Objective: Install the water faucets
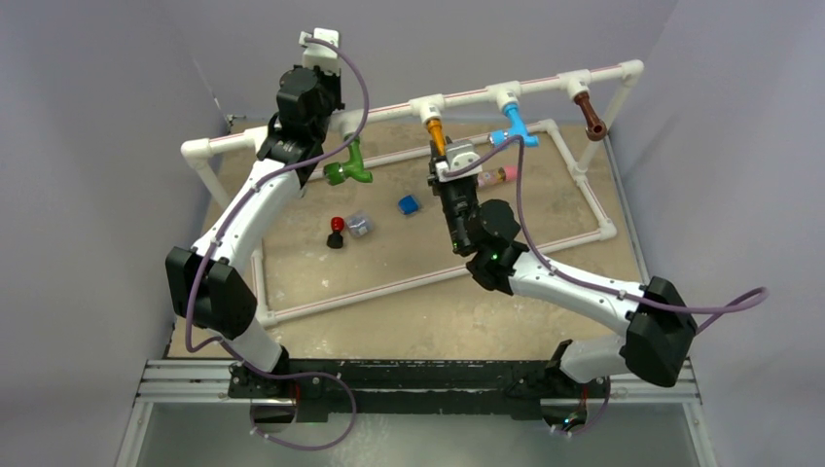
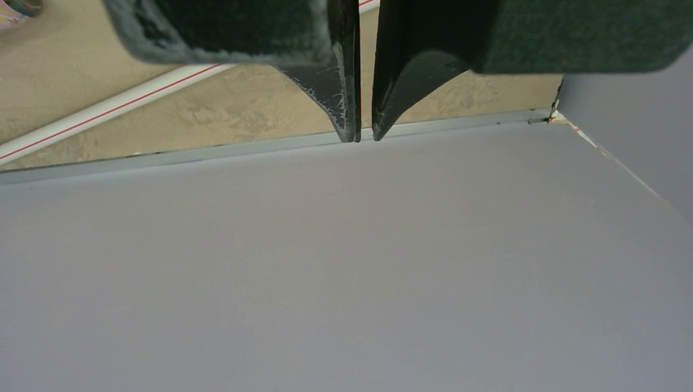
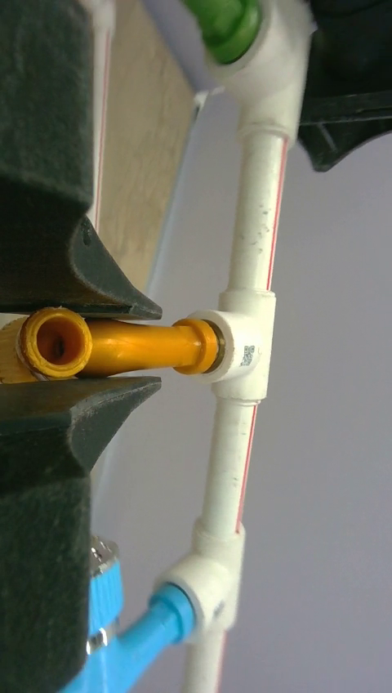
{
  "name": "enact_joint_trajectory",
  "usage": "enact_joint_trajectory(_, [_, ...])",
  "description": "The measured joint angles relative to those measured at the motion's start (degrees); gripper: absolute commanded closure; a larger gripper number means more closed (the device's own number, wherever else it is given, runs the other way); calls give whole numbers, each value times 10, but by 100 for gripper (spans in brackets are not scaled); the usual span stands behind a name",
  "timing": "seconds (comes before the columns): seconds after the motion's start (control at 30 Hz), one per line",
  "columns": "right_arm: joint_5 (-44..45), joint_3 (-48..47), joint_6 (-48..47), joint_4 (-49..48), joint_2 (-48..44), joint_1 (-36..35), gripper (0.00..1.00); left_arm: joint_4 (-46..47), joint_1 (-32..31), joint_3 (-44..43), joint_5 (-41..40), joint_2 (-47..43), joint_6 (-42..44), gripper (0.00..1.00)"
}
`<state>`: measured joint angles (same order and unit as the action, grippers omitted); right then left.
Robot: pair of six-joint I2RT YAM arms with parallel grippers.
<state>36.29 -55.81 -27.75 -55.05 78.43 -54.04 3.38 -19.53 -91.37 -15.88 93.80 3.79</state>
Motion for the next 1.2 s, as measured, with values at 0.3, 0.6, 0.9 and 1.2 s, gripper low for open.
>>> enact_joint_trajectory(0.3, [22,2,295,13,-16,12,100,2,1,0,-3,0,1,92])
enact_joint_trajectory(0.6, [31,48,567,-22,-29,28,100,-6,-1,1,-3,-3,1,92])
enact_joint_trajectory(0.9, [17,107,815,-109,-27,43,100,-14,-4,3,-1,-7,1,92])
enact_joint_trajectory(1.2, [20,116,941,-122,-19,46,99,-14,-4,3,-1,-7,1,92])
